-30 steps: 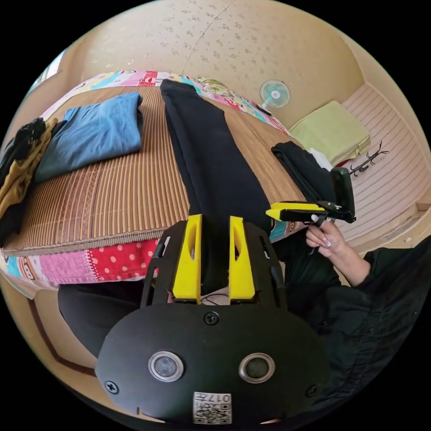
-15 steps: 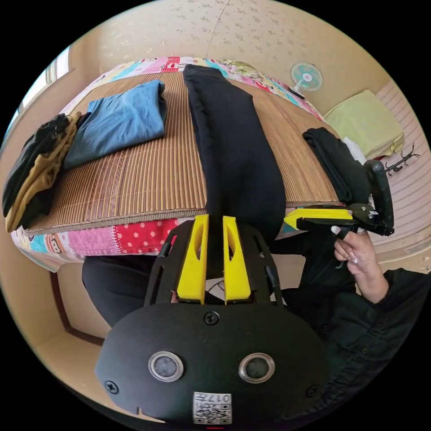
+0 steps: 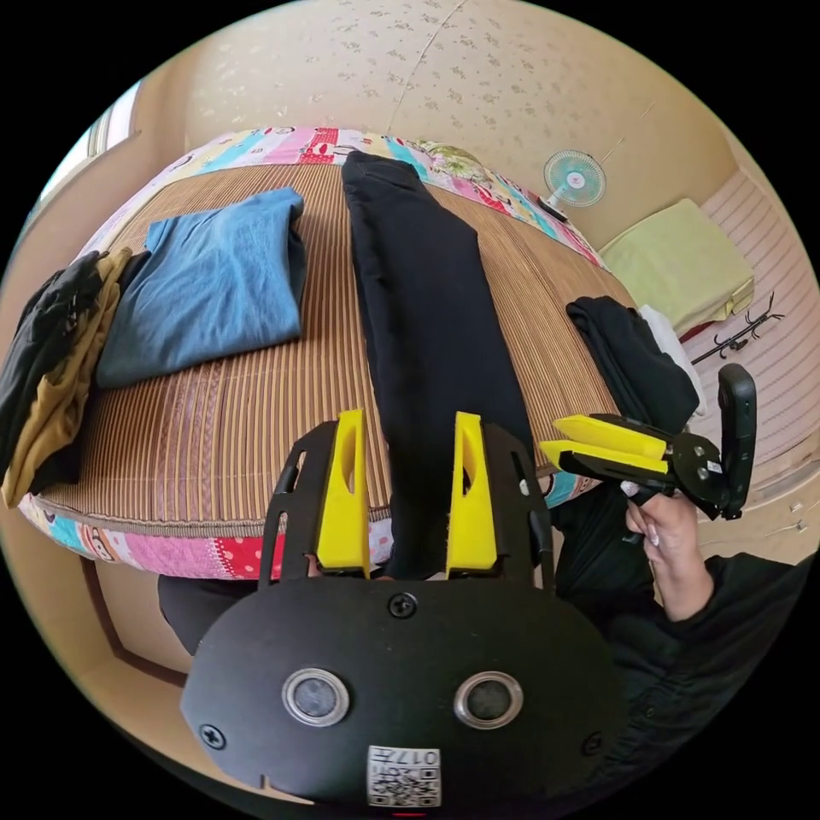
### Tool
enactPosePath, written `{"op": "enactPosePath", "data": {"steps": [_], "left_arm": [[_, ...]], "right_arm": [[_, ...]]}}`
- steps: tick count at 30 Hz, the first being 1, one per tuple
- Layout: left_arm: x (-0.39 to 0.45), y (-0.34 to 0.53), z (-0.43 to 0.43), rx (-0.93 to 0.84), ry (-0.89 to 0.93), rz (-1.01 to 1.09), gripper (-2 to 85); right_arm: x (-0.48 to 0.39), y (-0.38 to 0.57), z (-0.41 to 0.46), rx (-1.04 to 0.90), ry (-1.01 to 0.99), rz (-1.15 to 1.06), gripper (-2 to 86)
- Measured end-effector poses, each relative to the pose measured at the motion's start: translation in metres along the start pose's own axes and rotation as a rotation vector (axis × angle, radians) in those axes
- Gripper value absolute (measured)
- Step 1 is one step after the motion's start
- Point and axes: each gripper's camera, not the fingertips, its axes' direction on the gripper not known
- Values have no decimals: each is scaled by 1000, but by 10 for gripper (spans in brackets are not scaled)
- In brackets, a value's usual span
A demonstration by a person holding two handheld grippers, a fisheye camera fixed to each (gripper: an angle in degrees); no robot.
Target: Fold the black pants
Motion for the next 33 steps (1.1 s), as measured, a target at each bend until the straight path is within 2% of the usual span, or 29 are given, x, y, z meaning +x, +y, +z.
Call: {"op": "enactPosePath", "data": {"steps": [3, 6, 8, 13, 15, 17, 19, 22, 24, 26, 28, 32, 33], "left_arm": [[-9, -1, 12, -26, 8, -22, 151], [-25, 2, 22, -44, 47, -52, 157], [-45, 5, 26, -46, 107, -82, 160], [-84, -3, 23, -38, 180, -100, 160], [-101, -9, 29, -47, 251, -105, 156], [-130, -13, 44, -63, 469, -165, 150], [-145, -13, 60, -100, 612, -197, 139], [-160, -6, 79, -168, 705, -225, 87], [-168, 2, 72, -135, 840, -225, 63], [-154, 14, 22, 16, 1032, -99, 54], [-120, 17, -39, 111, 1065, 88, 53], [-11, 18, -221, 462, 896, 624, 53], [2, 17, -243, 505, 883, 682, 53]], "right_arm": [[14, 0, -3, -4, -9, 8, 104], [41, 4, -6, 15, -103, 46, 113], [83, 14, -2, 53, -328, 143, 123], [167, 35, 15, 82, -701, 289, 133], [188, 35, 22, 71, -837, 288, 137], [210, 30, 34, 42, -994, 271, 135], [220, 28, 42, 16, -1039, 280, 119], [229, 26, 47, -23, -1067, 266, 74], [235, 35, 33, 24, -1150, 225, 50], [239, 59, -22, 165, -1257, 123, 31], [234, 78, -89, 289, -1272, -19, 22], [214, 111, -286, 636, -1143, -457, 12], [212, 114, -312, 681, -1126, -512, 11]]}}
